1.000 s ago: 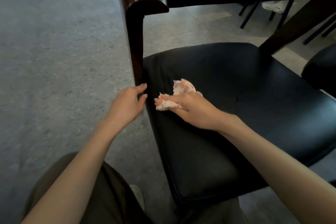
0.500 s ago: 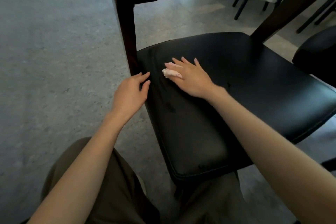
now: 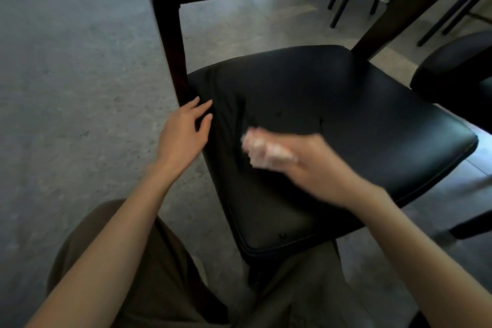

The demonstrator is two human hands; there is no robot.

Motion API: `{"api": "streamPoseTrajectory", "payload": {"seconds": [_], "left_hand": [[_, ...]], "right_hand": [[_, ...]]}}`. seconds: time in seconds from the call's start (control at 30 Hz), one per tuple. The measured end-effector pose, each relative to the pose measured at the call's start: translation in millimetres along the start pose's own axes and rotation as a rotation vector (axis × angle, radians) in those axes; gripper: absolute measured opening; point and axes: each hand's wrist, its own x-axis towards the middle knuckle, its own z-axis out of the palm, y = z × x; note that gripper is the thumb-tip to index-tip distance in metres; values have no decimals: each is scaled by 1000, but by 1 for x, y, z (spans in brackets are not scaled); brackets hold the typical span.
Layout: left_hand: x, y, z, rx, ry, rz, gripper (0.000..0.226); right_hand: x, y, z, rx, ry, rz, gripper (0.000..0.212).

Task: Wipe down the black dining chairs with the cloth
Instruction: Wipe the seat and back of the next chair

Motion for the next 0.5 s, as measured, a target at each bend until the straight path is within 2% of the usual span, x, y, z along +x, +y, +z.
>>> {"api": "streamPoseTrajectory", "payload": {"seconds": [0.07, 0.13, 0.2, 0.27, 0.33, 0.43, 0.5], "left_hand": [[0, 7, 3, -2, 10, 26, 42], [0, 13, 7, -2, 4, 60, 43], [1, 18, 12, 3, -6, 85, 43], [2, 22, 15, 5, -19, 96, 42], [2, 25, 18, 7, -24, 103, 42], [2, 25, 17, 1, -21, 99, 42], [3, 23, 16, 0, -24, 97, 42]], "right_hand": [[12, 18, -30, -35, 238, 45, 43], [23, 41, -60, -295, 352, 151, 45], [26, 70, -79, -517, 298, 339, 47], [22, 95, -81, -630, 127, 494, 53], [19, 108, -77, -620, 81, 536, 58], [23, 104, -76, -618, 174, 532, 45], [22, 94, -67, -646, 167, 520, 41]]}}
